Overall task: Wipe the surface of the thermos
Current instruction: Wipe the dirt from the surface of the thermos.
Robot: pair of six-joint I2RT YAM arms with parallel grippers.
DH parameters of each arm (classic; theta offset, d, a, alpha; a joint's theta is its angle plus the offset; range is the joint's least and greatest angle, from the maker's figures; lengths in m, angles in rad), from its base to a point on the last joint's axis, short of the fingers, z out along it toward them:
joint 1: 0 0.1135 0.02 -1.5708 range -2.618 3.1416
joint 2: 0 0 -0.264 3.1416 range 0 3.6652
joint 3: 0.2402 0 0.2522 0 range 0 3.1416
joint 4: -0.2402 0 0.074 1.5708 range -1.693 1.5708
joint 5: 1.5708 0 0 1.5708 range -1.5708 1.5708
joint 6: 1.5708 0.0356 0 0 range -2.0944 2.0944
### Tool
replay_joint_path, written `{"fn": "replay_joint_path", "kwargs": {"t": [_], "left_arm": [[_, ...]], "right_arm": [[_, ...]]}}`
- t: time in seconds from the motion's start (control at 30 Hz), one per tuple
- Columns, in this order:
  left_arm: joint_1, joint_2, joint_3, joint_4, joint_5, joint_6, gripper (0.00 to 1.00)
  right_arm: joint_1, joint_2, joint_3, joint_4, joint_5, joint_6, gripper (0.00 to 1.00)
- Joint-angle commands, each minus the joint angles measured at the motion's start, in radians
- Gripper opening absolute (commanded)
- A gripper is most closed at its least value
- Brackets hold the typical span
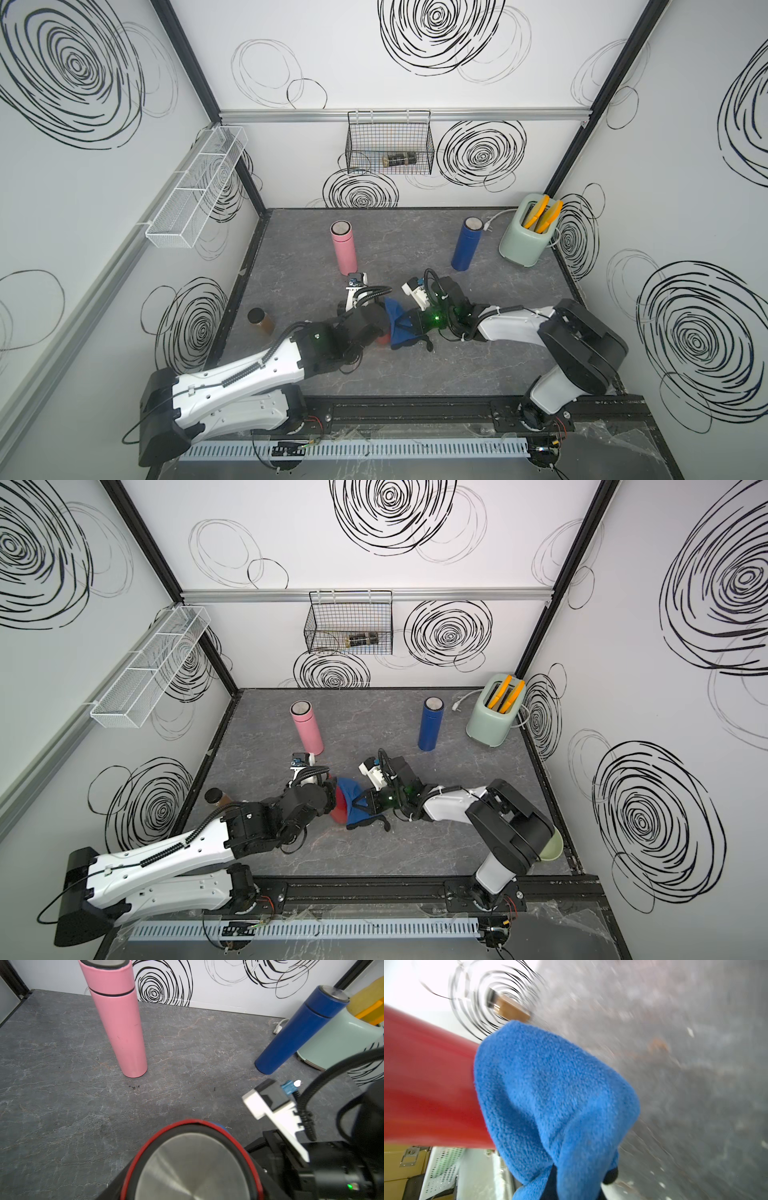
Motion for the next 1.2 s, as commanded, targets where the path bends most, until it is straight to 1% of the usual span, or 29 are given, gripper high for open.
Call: {"fn": "replay_joint_path", "kwargs": {"t": [0.0,0.17,0.3,0.4,0.67,0.87,0.97,1.07,1.1,1.17], "left_arm": [[-0.006,0.01,0.071,0.107,-0.083,-0.092,0.0],[-0.006,0.034,0.093,0.094,-0.102,-0.122,0.0],[-0.006,0.046,0.098,0.106,-0.095,-0.122,0.0],[-0.006,0.057,0.104,0.1,-0.093,-0.126,0.0],[0.018,0.05,0.106,0.096,-0.093,-0.128,0.0],[0.039,0.058,0.106,0.099,-0.078,-0.127,0.0],[0.049,0.058,0.099,0.106,-0.072,-0.085,0.0],[0.061,0.036,0.07,0.133,-0.041,0.007,0.0],[0.068,0.024,0.055,0.152,-0.018,0.046,0.0],[0.088,-0.026,0.002,0.227,-0.01,0.065,0.0]], "right_arm": [[0.026,-0.089,0.075,-0.047,-0.045,0.011,0.0],[0.036,-0.147,0.119,-0.065,-0.06,0.031,0.0],[0.038,-0.124,0.11,-0.058,-0.058,0.03,0.0],[0.032,-0.071,0.062,-0.002,-0.057,0.036,0.0],[0.019,0.131,-0.054,0.156,-0.048,0.058,0.0],[0.009,0.213,-0.048,0.158,-0.058,0.049,0.0],[0.005,0.184,-0.047,0.131,-0.057,0.039,0.0],[-0.009,0.109,-0.044,0.073,-0.061,0.018,0.0],[-0.018,0.081,-0.044,0.053,-0.066,0.008,0.0],[-0.038,0.011,-0.034,-0.002,-0.076,-0.013,0.0]]}}
